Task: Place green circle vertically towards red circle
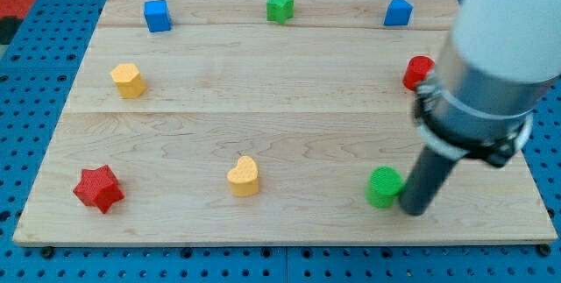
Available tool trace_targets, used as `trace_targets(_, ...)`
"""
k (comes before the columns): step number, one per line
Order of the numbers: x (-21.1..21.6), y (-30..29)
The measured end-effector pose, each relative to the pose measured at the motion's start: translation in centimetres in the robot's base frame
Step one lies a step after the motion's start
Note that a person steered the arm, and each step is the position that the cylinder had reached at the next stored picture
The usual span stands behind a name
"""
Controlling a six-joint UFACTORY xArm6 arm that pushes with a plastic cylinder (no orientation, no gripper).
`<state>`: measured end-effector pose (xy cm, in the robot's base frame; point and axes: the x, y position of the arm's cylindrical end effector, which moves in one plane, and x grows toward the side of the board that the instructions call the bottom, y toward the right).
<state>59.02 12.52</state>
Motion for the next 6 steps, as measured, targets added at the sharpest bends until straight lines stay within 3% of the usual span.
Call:
trace_targets(1,0.3,-1.3)
trace_targets(2,0.3,-11.3)
trace_targets(3,-1.9,-11.5)
trace_targets(5,-5.1,-3.2)
trace_targets(6,-3.3,1.0)
